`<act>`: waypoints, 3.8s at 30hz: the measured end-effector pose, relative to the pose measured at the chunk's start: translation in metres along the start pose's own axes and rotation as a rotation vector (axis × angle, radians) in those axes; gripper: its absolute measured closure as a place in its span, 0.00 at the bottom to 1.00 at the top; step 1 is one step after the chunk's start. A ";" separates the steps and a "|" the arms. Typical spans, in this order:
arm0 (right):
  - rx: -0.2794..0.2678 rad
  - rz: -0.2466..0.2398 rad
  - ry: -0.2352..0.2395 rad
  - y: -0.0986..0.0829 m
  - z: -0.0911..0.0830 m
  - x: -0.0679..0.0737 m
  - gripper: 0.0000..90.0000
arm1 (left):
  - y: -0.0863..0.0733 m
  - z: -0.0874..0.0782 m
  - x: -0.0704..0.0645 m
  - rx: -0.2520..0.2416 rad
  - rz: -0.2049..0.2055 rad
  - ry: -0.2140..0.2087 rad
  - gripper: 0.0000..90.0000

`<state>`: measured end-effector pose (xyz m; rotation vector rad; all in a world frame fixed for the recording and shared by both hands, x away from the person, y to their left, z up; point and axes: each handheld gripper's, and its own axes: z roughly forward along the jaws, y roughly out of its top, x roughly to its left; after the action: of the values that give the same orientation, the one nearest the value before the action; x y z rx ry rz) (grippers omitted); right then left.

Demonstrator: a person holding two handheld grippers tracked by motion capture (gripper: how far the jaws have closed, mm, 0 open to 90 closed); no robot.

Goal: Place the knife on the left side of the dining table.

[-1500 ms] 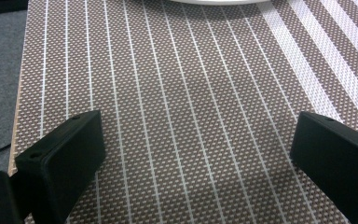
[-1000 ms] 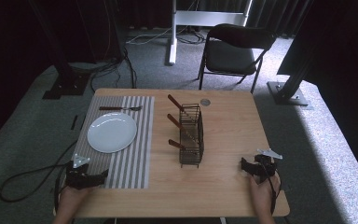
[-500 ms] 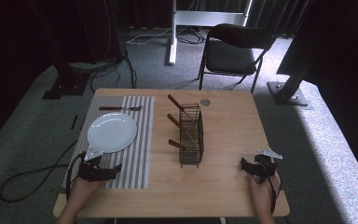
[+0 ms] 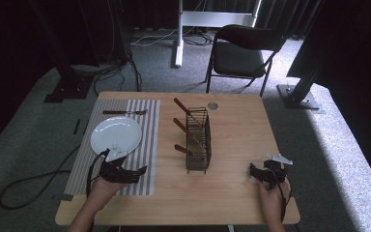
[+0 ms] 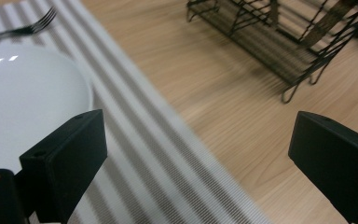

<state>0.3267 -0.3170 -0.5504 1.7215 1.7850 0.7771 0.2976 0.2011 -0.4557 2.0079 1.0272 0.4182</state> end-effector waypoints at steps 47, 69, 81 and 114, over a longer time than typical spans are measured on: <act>0.000 0.000 0.000 0.000 0.000 0.000 0.13 | 0.081 0.032 -0.071 -0.105 0.054 -0.231 0.15; 0.000 0.000 0.000 0.000 0.000 0.000 0.13 | 0.081 0.036 -0.071 -0.133 0.069 -0.287 0.78; 0.000 0.000 0.000 0.000 0.000 0.000 0.13 | 0.086 0.036 -0.070 -0.144 0.070 -0.251 0.83; 0.000 0.002 0.000 0.000 0.000 0.000 0.13 | 0.115 -0.046 -0.048 -0.298 0.057 -0.231 0.84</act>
<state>0.3267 -0.3169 -0.5504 1.7232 1.7833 0.7780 0.2995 0.1498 -0.3336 1.7724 0.7216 0.3382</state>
